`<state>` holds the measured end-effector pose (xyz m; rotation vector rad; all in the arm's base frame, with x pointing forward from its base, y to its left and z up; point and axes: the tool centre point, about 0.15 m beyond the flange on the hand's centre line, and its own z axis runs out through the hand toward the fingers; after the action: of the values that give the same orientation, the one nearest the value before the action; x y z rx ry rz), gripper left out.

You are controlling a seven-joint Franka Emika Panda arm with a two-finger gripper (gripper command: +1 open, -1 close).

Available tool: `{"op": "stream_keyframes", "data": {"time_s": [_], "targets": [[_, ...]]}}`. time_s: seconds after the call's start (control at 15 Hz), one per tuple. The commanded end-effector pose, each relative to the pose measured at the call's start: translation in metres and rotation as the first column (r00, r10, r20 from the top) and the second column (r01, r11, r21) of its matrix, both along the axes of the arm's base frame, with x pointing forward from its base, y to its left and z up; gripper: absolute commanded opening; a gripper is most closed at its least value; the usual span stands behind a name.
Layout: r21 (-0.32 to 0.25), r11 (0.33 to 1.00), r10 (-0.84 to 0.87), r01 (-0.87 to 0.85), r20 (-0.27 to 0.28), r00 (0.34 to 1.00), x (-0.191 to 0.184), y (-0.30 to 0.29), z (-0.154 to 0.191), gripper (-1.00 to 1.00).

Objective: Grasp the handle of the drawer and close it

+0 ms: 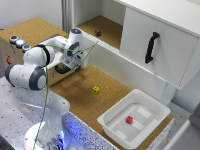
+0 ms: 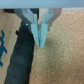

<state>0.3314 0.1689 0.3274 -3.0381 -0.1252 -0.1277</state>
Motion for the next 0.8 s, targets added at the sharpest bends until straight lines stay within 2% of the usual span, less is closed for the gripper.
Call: {"op": "stream_keyframes", "data": {"time_s": [0.0, 0.4, 0.73], "targets": [[-0.048, 0.999, -0.013, 0.011, -0.045, 0.999, 0.003, 0.054, -0.009, -1.00], [-0.063, 0.998, -0.003, 0.002, -0.029, 1.000, 0.006, 0.087, 0.001, -1.00], [-0.053, 0.999, -0.005, 0.004, -0.024, 1.000, 0.002, 0.114, 0.000, -1.00]]}}
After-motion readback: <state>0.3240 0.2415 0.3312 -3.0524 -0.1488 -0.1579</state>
